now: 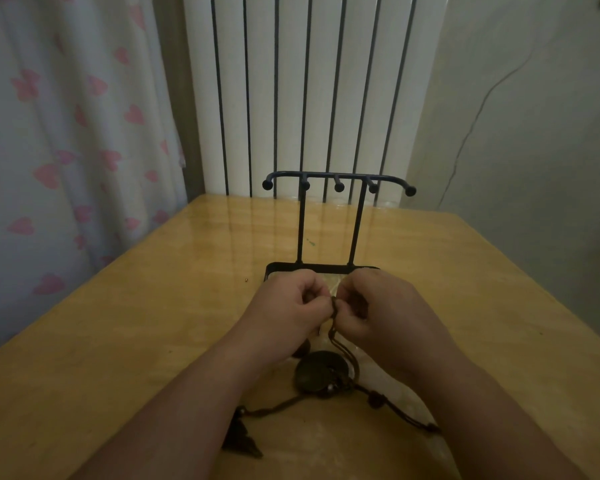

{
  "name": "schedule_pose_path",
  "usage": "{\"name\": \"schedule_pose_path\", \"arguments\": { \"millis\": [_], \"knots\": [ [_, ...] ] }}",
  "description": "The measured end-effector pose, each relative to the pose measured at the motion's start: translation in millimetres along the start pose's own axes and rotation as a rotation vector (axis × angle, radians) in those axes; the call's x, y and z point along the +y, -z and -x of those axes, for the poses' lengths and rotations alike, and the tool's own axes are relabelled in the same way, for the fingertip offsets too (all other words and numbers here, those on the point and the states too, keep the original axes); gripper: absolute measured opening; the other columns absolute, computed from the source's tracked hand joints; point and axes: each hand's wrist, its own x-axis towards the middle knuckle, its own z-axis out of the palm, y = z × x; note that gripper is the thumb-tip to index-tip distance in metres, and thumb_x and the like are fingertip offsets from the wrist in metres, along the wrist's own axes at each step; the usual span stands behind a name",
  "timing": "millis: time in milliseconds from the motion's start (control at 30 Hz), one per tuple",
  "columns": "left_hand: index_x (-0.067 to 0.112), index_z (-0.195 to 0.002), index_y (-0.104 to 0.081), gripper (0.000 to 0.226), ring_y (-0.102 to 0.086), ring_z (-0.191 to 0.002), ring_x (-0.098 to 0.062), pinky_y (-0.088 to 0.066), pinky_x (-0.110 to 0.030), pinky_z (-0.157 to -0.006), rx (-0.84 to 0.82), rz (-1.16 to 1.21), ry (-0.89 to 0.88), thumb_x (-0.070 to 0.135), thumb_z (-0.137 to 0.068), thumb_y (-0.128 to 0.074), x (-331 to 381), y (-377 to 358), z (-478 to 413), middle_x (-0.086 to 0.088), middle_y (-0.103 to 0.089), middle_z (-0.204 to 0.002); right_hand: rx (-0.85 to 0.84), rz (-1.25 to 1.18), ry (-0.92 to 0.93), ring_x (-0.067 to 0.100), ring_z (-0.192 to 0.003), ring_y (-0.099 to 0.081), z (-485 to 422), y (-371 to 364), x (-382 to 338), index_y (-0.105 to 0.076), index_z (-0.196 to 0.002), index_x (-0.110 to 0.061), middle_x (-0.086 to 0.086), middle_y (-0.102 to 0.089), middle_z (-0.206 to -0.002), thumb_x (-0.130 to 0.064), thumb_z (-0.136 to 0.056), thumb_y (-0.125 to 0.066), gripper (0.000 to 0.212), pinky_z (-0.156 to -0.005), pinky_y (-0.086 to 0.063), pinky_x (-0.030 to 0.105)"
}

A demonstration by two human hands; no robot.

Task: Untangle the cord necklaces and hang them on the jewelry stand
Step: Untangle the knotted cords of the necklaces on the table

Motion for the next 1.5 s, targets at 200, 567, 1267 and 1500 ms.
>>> {"name": "schedule_pose_path", "arguments": {
  "millis": [200,567,1267,1500],
  "knots": [
    [0.029,-0.073,-0.060,0.018,-0.051,-0.054,0.003,-0.037,-0.013,-0.051,0.006,-0.034,-0.010,0.020,-0.088,-0.062,0.3,-2.2,0.7,0.009,-0.057,-0.063,-0.025,0.018,-0.003,0.003,-0.068,-0.044,-0.6,0.7,-0.7,-0.055,-0.088,-0.027,-0.013,-0.047,-0.077,-0.030,-0.091,-0.055,0.004,-0.059,-0.038,0.017],
    [0.033,-0.072,-0.059,0.022,-0.050,-0.054,0.003,-0.038,-0.013,-0.049,-0.002,-0.067,-0.056,0.020,-0.090,-0.061,-2.4,-0.7,0.2,0.011,-0.056,-0.061,-0.040,0.009,0.000,0.004,-0.069,-0.043,-0.1,-1.0,-1.2,-0.050,-0.087,-0.027,-0.012,-0.046,-0.078,-0.030,-0.092,-0.052,0.006,-0.059,-0.037,0.019],
    [0.034,-0.069,-0.059,0.028,-0.041,-0.057,-0.013,-0.036,-0.029,-0.053,-0.189,0.284,0.063,0.023,-0.092,-0.046,-5.2,2.6,-0.1,0.007,-0.049,-0.061,0.058,-0.511,-0.149,0.001,-0.055,-0.044,2.1,-14.1,-1.1,-0.058,-0.077,-0.017,-0.007,-0.052,-0.064,-0.029,-0.081,-0.051,0.014,-0.050,-0.039,0.018],
    [0.027,-0.072,-0.055,0.024,-0.042,-0.052,-0.003,-0.036,-0.022,-0.051,-0.083,0.197,0.044,0.018,-0.094,-0.052,-5.0,3.8,-1.3,0.011,-0.049,-0.060,0.124,-0.353,-0.087,0.000,-0.061,-0.049,3.1,-12.6,3.4,-0.059,-0.078,-0.029,-0.009,-0.054,-0.065,-0.026,-0.084,-0.058,0.006,-0.054,-0.042,0.014]
  ]
}}
